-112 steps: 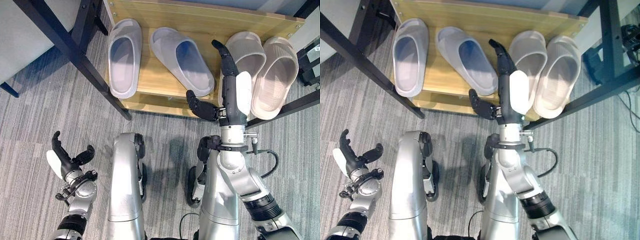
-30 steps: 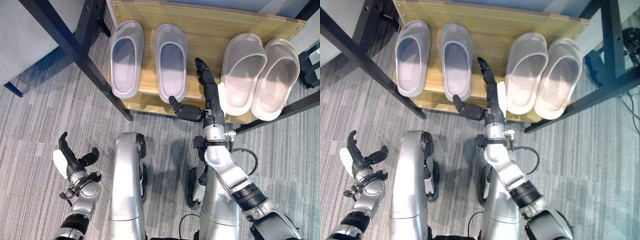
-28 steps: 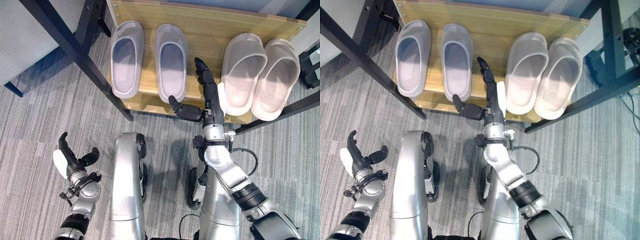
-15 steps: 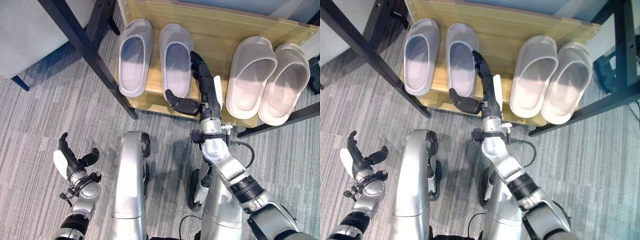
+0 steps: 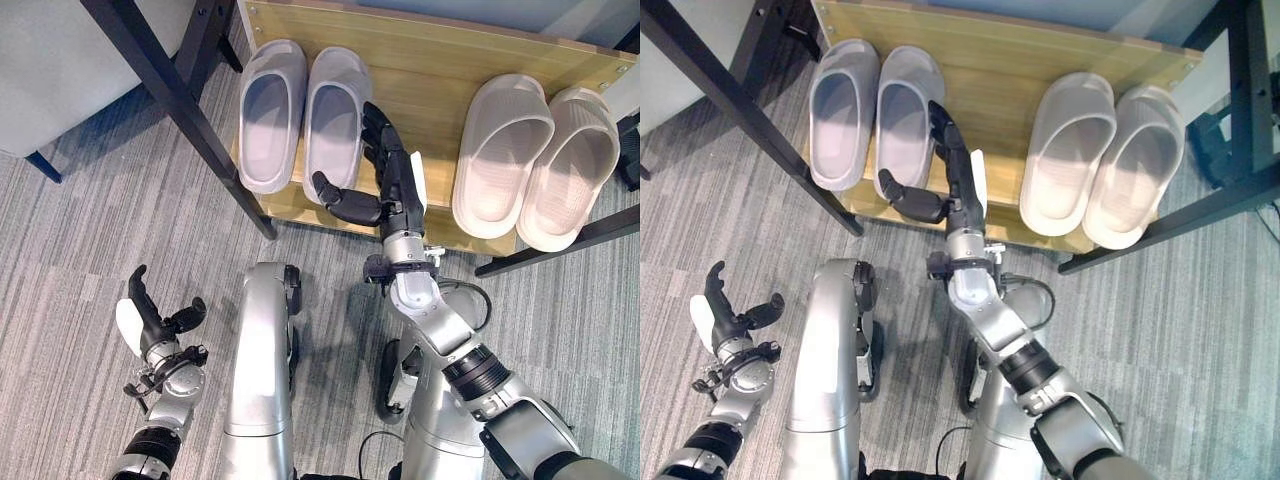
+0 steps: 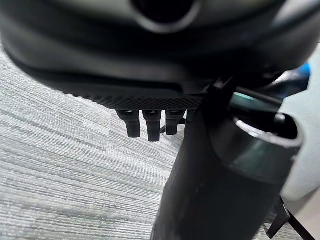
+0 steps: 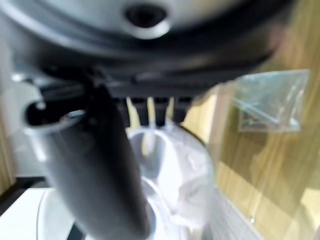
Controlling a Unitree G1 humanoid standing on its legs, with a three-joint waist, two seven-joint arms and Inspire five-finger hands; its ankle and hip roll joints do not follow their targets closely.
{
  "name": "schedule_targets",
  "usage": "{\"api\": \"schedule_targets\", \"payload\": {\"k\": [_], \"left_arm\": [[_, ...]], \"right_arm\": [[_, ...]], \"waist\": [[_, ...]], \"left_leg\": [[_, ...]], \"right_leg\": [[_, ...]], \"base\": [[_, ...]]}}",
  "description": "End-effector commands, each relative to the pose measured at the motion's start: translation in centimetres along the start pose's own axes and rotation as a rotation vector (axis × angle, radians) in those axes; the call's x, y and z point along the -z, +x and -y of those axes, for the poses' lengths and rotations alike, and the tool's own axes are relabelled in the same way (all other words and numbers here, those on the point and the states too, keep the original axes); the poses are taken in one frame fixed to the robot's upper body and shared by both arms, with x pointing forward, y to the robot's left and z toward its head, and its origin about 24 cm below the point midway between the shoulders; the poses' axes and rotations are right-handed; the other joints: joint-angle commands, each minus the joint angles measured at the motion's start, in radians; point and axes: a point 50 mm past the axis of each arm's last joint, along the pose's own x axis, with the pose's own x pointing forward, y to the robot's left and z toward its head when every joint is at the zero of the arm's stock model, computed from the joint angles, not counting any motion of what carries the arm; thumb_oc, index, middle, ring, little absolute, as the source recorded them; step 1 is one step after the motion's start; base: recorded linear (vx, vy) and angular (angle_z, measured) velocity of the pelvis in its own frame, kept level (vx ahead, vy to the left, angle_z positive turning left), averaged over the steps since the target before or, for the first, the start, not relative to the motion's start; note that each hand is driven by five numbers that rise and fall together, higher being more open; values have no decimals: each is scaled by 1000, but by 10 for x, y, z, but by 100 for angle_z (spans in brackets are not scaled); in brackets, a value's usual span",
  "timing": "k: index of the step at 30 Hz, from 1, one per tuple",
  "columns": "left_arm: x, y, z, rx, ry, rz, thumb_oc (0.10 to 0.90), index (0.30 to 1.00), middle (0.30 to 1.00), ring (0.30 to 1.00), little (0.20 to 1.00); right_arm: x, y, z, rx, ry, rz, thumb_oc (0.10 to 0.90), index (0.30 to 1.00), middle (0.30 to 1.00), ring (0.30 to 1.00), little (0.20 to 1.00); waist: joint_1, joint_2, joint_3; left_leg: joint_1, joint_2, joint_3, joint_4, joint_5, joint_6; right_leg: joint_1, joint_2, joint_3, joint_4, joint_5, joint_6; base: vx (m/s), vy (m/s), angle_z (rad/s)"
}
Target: Arrange the slippers neatly on the shoe rack.
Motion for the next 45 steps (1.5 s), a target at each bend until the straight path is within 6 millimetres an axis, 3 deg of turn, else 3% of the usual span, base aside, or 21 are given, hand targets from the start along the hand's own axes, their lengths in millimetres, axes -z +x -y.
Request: {"api": "schedule_targets", "payload": {"k": [1,6,8,14,16,19,25,27,31,32,36,45], "left_arm": [[-17,10,-6,-26,-11,101,800,900,900,900,900],[-15,8,-7,-24,-7,98,800,900,900,900,900],[-13,8,-9,-31,-8,94,800,900,900,900,900],[-9,4,-12,-26,27,112,800,900,900,900,900],[-5,-1,-11,-17,36,112,800,900,900,900,900],[-8,-4,-11,-4,51,154,800,900,900,900,900],[-11,-5,-11,5,66,180,800,900,900,900,900],[-14,-4,-12,10,72,199,800,900,900,900,900],[-13,-2,-13,11,75,188,800,900,900,900,900],[-13,-1,-12,16,76,182,800,900,900,900,900],[-13,1,-11,22,69,170,800,900,900,900,900],[-13,3,-10,20,62,156,800,900,900,900,900]], "right_arm": [[-65,17,-33,-89,154,280,800,900,900,900,900],[-66,14,-28,-64,145,302,800,900,900,900,900],[-75,9,-14,-16,1,410,800,900,900,900,900],[-72,-15,12,77,-99,468,800,900,900,900,900],[-77,-24,26,142,-259,556,800,900,900,900,900],[-75,-33,30,167,-324,578,800,900,900,900,900],[-76,-45,29,125,-259,563,800,900,900,900,900],[-67,-51,27,72,-218,504,800,900,900,900,900],[-54,-56,19,-32,-58,386,800,900,900,900,900],[-46,-59,13,-84,85,304,800,900,900,900,900],[-38,-53,6,-131,111,250,800,900,900,900,900],[-41,-45,-5,-198,121,256,800,900,900,900,900]], "waist": [[70,16,-40],[67,15,-40],[60,10,-40],[48,6,-40],[38,5,-40],[32,7,-40],[26,3,-40],[24,-1,-40],[23,-5,-40],[24,-5,-40],[25,-2,-40],[31,3,-40]], "left_leg": [[19,-69,-51,31,-7,19],[19,-69,-51,31,-6,19],[19,-71,-49,29,-7,20],[19,-73,-44,28,-9,22],[19,-74,-44,31,-7,24],[19,-74,-45,34,-7,24],[19,-73,-39,32,-3,22],[19,-74,-38,32,-2,21],[19,-73,-39,30,3,16],[19,-73,-40,30,5,14],[19,-71,-41,28,10,12],[19,-72,-41,27,10,12]], "right_leg": [[-1,8,20,-11,106,-80],[-1,8,21,-12,106,-79],[-1,9,26,-15,105,-78],[-1,4,25,-18,104,-76],[-1,3,24,-17,102,-78],[-1,3,22,-15,99,-78],[-1,2,24,-13,98,-77],[-1,3,25,-14,100,-77],[-1,4,24,-18,99,-80],[-1,5,23,-19,101,-80],[-1,6,24,-21,102,-76],[-1,7,24,-19,104,-76]], "base": [[0,0,0],[0,0,0],[0,0,0],[0,0,0],[0,0,0],[0,0,0],[0,0,0],[0,0,0],[0,0,0],[0,0,0],[0,0,0],[0,0,0]]}}
